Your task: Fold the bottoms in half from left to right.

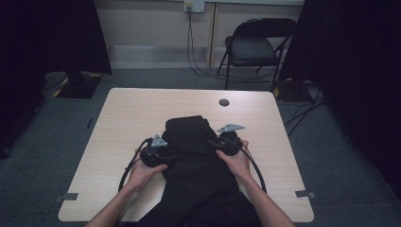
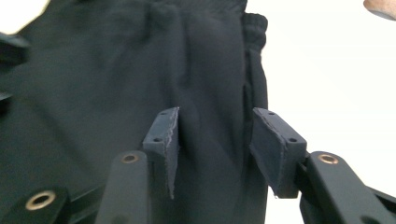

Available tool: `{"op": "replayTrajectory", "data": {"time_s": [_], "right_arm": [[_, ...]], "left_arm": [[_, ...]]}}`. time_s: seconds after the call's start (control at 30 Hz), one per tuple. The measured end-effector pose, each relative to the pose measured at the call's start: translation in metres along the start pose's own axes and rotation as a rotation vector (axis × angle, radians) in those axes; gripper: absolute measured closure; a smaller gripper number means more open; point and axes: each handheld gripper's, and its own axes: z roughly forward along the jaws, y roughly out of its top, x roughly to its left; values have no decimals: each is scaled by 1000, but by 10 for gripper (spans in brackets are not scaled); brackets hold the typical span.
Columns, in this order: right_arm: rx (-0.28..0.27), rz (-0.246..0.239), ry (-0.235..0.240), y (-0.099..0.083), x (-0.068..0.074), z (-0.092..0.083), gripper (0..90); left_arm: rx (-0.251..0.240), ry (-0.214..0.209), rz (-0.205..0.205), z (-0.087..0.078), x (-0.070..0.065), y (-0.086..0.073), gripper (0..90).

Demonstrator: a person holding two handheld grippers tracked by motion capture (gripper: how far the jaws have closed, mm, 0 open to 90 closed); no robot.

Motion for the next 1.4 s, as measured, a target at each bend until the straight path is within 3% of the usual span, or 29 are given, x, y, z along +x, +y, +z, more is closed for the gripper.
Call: {"op": "replayTrajectory", "data": {"time_s": [0.1,0.13,0.23,0.3,0.37,0.47,0.57,0.63,0.67,0.77,0.8,0.93,0.97,1.13,1.27,1.4], "right_arm": [[27,10,-2,1,-3,10,655],[41,1,-7,0,-5,16,859],[23,8,-24,1,-9,17,900],[13,12,-37,2,-10,16,900],[-21,47,-65,7,-18,13,900],[4,18,-99,8,-21,19,900],[36,10,-93,5,-20,25,900],[45,10,-89,2,-20,28,855],[42,13,-98,3,-20,26,756],[35,-1,-114,4,-19,21,687],[3,19,-112,6,-19,11,618],[-22,25,-85,5,-18,-3,612],[-33,21,-66,1,-16,-14,614],[-31,7,-39,-11,-12,-32,635],[-6,-39,-6,-30,1,-52,666],[1,-55,5,-36,7,-62,672]], "left_arm": [[-3,-1,4,0,0,-1,397],[-4,1,7,0,0,-1,390],[-5,-2,10,0,0,-1,384],[-5,-2,10,0,0,-1,381],[-10,-4,7,1,-1,-1,377],[-16,-7,12,3,-3,0,366],[-16,-5,13,3,-4,0,363],[-19,-9,14,3,-4,-1,360],[-20,-8,14,3,-3,-1,354],[-13,-6,13,3,-4,0,343],[-6,0,15,2,-3,1,341],[14,-6,-8,1,-4,3,340],[10,-8,-10,-1,-4,4,341],[8,-29,-22,-8,-7,7,351],[0,-56,18,-23,-17,10,369],[-18,-77,13,-30,-21,12,370]]}}
